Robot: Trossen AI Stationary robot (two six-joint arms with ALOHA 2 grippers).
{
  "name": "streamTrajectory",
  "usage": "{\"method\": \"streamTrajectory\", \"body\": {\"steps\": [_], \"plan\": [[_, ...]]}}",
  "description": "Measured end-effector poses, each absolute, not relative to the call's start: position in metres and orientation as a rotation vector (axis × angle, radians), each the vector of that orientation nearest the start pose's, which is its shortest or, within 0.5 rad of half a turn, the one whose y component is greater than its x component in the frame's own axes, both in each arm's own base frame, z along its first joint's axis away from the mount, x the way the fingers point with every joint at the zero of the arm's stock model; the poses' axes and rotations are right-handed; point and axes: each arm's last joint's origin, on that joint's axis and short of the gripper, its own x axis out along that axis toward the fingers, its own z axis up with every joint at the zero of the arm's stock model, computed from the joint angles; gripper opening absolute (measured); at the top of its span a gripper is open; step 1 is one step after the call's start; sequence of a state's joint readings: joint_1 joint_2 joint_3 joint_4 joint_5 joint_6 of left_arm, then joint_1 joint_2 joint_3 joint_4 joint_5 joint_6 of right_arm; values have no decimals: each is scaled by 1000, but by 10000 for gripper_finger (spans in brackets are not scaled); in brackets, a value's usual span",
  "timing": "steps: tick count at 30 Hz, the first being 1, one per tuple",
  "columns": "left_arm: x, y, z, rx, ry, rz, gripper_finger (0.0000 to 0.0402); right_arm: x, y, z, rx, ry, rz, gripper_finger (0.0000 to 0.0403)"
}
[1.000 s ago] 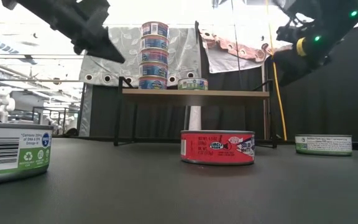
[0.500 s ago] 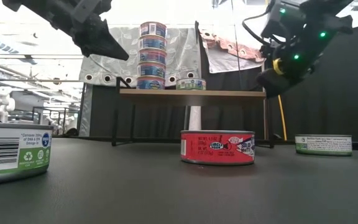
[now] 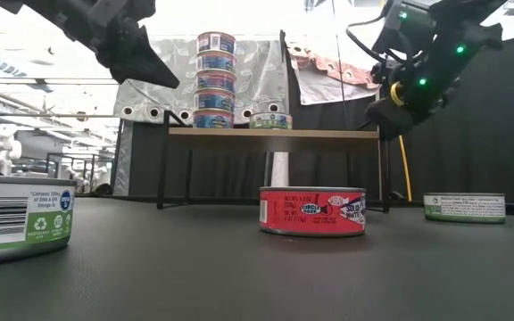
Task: Stack canned seafood by type on shelf
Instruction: Stack the green tuna can on top of the other green tuna can on the shelf
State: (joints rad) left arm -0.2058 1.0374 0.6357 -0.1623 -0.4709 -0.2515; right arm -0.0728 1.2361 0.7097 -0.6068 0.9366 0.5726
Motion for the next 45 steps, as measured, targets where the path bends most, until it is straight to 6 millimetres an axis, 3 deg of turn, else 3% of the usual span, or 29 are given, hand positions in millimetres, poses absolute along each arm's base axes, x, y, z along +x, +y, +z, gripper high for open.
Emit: {"method": "streamTrajectory", "body": {"steps": [4, 10, 16, 22, 29, 45], "plan": [[215, -35, 238, -161, 508, 249, 8, 203, -37, 205, 27, 813, -1118, 3], [225, -51, 242, -169, 426, 91, 46, 192, -26, 203, 248, 949, -971, 4], [245, -56, 245, -110, 277, 57, 92, 192, 4, 198, 513, 1107, -684, 4], [258, -55, 229, -88, 314, 76, 121, 186, 41, 197, 625, 1186, -560, 4], [261, -56, 223, -77, 341, 78, 123, 173, 70, 195, 709, 1214, -614, 4], [260, -53, 225, 28, 337, 68, 123, 173, 72, 177, 669, 1264, -822, 2]]}}
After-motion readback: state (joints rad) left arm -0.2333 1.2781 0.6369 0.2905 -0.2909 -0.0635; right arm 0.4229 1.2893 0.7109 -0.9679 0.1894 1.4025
